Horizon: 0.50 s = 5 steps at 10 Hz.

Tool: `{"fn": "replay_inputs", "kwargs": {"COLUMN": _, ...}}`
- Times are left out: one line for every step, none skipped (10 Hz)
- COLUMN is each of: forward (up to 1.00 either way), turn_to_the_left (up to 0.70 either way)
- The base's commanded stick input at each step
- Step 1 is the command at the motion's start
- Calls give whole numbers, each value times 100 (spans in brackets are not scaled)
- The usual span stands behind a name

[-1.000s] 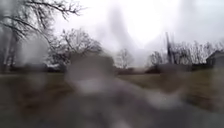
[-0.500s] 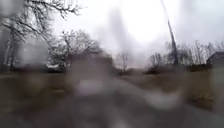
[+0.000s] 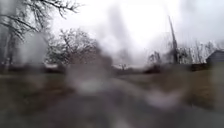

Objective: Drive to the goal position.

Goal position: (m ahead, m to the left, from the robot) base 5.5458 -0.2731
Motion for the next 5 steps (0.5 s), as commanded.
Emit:
{"fn": "replay_inputs", "kwargs": {"forward": 85, "turn_to_the_left": 0}}
{"fn": "replay_inputs", "kwargs": {"forward": 85, "turn_to_the_left": 0}}
{"fn": "replay_inputs", "kwargs": {"forward": 85, "turn_to_the_left": 0}}
{"fn": "replay_inputs", "kwargs": {"forward": 85, "turn_to_the_left": 0}}
{"fn": "replay_inputs", "kwargs": {"forward": 85, "turn_to_the_left": 0}}
